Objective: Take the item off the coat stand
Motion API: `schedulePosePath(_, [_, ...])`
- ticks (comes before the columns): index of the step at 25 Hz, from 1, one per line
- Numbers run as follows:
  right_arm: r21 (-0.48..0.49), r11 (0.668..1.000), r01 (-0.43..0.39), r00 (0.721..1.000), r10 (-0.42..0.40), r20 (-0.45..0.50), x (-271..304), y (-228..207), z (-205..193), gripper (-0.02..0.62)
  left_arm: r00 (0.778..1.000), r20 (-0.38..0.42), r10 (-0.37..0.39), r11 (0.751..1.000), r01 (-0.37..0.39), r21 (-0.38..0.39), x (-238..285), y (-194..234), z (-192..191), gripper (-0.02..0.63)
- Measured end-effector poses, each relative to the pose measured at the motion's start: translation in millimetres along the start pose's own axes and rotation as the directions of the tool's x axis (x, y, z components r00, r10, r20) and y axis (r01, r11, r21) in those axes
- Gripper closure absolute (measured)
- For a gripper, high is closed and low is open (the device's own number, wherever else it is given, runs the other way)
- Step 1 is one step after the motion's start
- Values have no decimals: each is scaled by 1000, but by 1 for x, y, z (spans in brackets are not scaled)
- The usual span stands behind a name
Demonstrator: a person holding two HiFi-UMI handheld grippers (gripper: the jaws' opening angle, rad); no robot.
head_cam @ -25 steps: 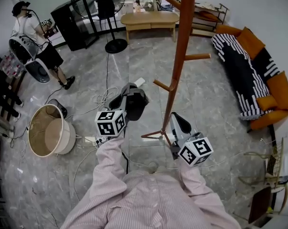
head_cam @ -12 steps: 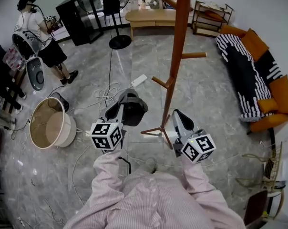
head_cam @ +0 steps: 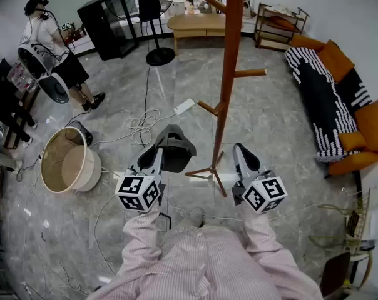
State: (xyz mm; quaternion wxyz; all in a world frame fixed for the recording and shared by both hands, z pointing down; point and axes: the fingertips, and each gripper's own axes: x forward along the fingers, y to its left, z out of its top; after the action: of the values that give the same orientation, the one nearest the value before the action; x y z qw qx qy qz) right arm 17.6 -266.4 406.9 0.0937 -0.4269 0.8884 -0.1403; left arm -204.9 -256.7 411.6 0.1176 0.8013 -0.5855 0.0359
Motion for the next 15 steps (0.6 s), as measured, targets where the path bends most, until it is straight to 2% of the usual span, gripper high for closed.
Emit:
schedulePosePath(7, [13, 1000, 26, 1000, -26, 12, -6, -11, 4, 591, 1000, 9, -29, 999, 29, 13, -12, -17, -4, 572])
schedulePosePath(15, [6, 1000, 29, 1000, -30, 7, -3, -10, 5, 591, 1000, 12, -26, 1000, 25, 11, -16, -13, -4, 572])
